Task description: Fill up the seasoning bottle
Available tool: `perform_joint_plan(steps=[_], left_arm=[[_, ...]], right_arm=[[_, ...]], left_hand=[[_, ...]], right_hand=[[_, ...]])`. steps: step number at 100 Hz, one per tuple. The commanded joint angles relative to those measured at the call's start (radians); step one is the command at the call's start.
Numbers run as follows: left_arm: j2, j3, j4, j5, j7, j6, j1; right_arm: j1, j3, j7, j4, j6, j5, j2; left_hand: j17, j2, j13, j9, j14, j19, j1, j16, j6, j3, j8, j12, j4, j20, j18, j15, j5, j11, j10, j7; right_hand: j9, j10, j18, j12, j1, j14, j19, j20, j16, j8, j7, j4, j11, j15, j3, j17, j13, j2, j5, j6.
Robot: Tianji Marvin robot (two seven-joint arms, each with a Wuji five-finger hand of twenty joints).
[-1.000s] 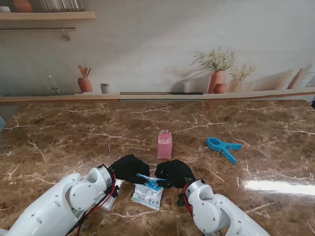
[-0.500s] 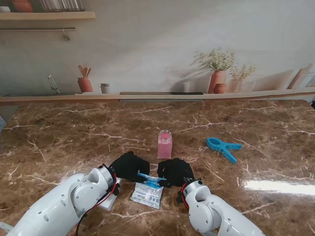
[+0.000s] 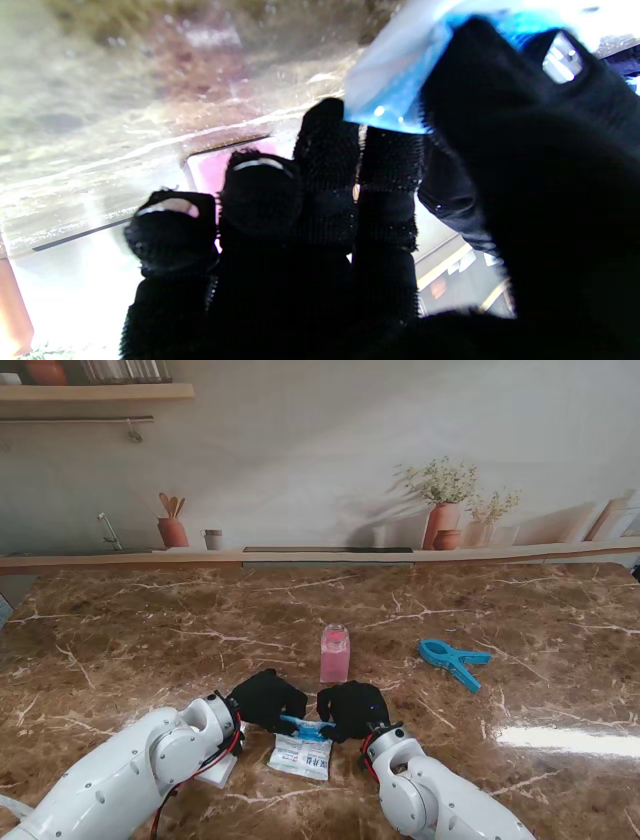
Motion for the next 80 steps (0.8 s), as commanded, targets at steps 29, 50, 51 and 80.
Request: perform_joint_plan(steps=[29,50,51,80], left_arm=[[0.004,0.008,-0.005,0.062,0.040,0.016,0.006],[0.006,-0.017,-0.029,0.069,0.036,0.027,0.025],[0.006,-0.020,-0.031,0.068,0.035,0.028,0.027],[-0.005,-0.131,-0.120,-0.069,-0.026,0.043,0.112]], right_arm=[[0.016,-0.041,-0.061,0.043,0.045,-0.070,0.002],[0.012,-0.036,-0.061,0.038,0.048,-0.071,0.002],[0.011,-0.035,-0.061,0.037,0.047,-0.071,0.002],[-0.021,0.013,-0.018,-0.011,0.029,-0.052,0.007]], left_hand=[[-0.033,-0.060,-0.048,-0.032,-0.032,0.015,-0.012,0.034,-0.100,0.011,0.182,0.097,-0.030,-0.002,0.006,0.010,-0.069,0.115,-0.056,0.053],[-0.085,-0.017,-0.156,-0.208,-0.037,-0.058,-0.109,0.001,-0.028,-0.001,0.174,-0.104,-0.037,-0.032,-0.011,-0.094,-0.119,0.146,-0.043,-0.130],[-0.089,-0.013,-0.164,-0.220,-0.037,-0.065,-0.120,-0.006,-0.018,0.007,0.164,-0.128,-0.036,-0.035,-0.011,-0.105,-0.118,0.138,-0.041,-0.149],[-0.164,0.144,-0.309,-0.386,-0.043,-0.240,-0.268,-0.172,0.083,-0.052,0.061,-0.347,0.071,-0.135,-0.052,-0.295,-0.126,0.005,0.001,-0.445]], right_hand=[[0.026,-0.004,-0.015,0.031,0.040,-0.061,0.065,0.004,0.018,-0.011,0.036,-0.010,0.048,0.035,0.040,0.003,0.006,-0.039,0.021,-0.036],[0.022,-0.006,-0.016,0.031,0.039,-0.060,0.064,0.003,0.016,-0.015,0.041,-0.007,0.047,0.033,0.040,0.002,0.003,-0.029,0.017,-0.035],[0.021,-0.006,-0.016,0.031,0.038,-0.060,0.063,0.003,0.016,-0.016,0.040,-0.007,0.047,0.032,0.039,0.001,0.002,-0.029,0.016,-0.036],[-0.151,-0.027,0.012,-0.076,-0.074,-0.024,-0.155,-0.039,-0.088,0.002,-0.194,0.039,-0.109,-0.244,0.003,-0.193,-0.187,0.076,-0.095,0.021]])
